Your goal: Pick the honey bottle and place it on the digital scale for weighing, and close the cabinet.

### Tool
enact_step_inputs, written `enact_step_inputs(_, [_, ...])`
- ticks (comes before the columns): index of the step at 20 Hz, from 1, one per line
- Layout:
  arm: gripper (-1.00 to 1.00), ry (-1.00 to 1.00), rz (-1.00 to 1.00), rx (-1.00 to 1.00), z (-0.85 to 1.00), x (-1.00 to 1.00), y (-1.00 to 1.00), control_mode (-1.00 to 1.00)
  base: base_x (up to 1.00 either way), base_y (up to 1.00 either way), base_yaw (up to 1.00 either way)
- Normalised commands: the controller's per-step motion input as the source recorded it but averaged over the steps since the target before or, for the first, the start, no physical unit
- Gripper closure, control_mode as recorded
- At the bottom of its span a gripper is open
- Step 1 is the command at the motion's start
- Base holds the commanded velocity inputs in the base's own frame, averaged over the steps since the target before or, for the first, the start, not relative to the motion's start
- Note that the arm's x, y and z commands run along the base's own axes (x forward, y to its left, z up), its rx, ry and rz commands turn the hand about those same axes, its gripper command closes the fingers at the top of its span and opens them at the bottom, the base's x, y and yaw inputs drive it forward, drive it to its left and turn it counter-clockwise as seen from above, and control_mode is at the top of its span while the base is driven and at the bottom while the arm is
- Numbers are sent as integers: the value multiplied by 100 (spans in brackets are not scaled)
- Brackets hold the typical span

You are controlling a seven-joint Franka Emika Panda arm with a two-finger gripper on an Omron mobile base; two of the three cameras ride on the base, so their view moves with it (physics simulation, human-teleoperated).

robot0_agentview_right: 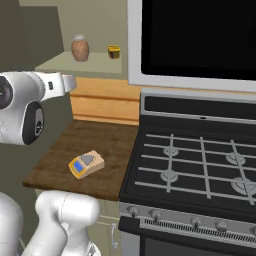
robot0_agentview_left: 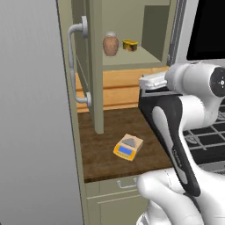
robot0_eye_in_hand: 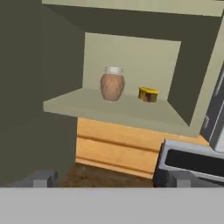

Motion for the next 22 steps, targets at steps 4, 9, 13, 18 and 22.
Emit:
enact_step_inputs(4, [-100,-38,0,0,70,0,0,-100,0,0,0])
enact_step_inputs(9, [-100,-22,0,0,63,0,0,-100,0,0,0])
enact_step_inputs(13, [-100,-1,0,0,54,0,0,-100,0,0,0])
enact_step_inputs(18, [-100,12,0,0,46,0,0,-100,0,0,0])
enact_step_inputs(22, [-100,26,0,0,27,0,0,-100,0,0,0])
